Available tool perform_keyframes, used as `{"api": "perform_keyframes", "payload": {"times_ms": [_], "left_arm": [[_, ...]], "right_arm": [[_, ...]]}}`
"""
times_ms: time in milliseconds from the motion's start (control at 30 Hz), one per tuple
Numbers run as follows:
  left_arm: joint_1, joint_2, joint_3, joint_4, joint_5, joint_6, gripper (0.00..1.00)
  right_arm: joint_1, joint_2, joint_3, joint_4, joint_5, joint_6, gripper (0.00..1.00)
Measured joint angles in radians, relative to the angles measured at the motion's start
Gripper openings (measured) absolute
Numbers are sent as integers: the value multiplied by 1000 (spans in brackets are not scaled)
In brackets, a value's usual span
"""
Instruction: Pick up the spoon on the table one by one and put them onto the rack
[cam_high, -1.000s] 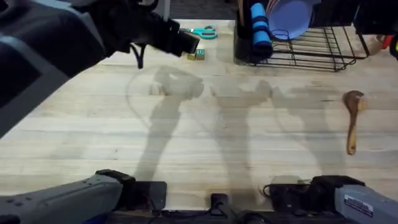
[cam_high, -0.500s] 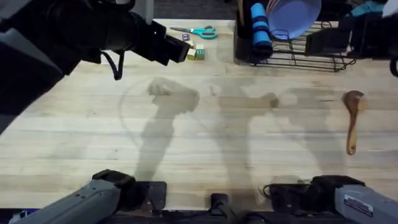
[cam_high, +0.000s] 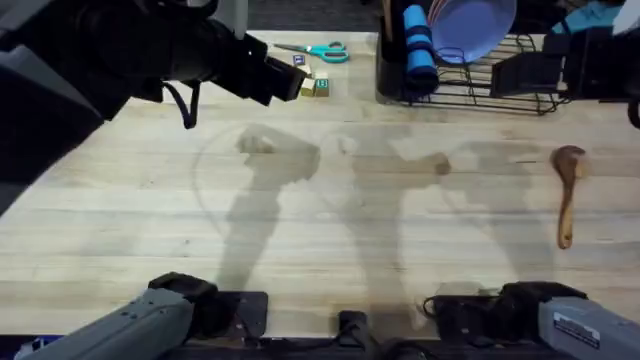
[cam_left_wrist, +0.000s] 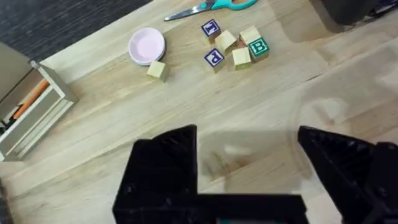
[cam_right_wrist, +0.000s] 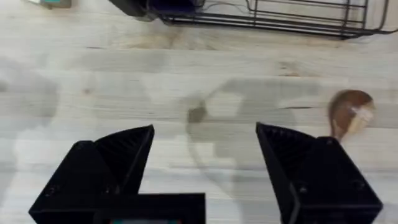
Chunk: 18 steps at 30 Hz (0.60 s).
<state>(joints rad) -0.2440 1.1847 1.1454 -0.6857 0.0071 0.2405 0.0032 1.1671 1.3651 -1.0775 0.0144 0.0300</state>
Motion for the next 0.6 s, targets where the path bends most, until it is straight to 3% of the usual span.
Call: {"api": "perform_keyframes", "payload": {"times_ms": [300, 600], "left_arm": [[0, 0, 0, -13, 0, 0, 993], [0, 0, 0, -14, 0, 0, 993]], "right_arm": [[-42, 0, 0, -54, 239, 18, 996], [-247, 0, 0, -75, 300, 23, 996]]}}
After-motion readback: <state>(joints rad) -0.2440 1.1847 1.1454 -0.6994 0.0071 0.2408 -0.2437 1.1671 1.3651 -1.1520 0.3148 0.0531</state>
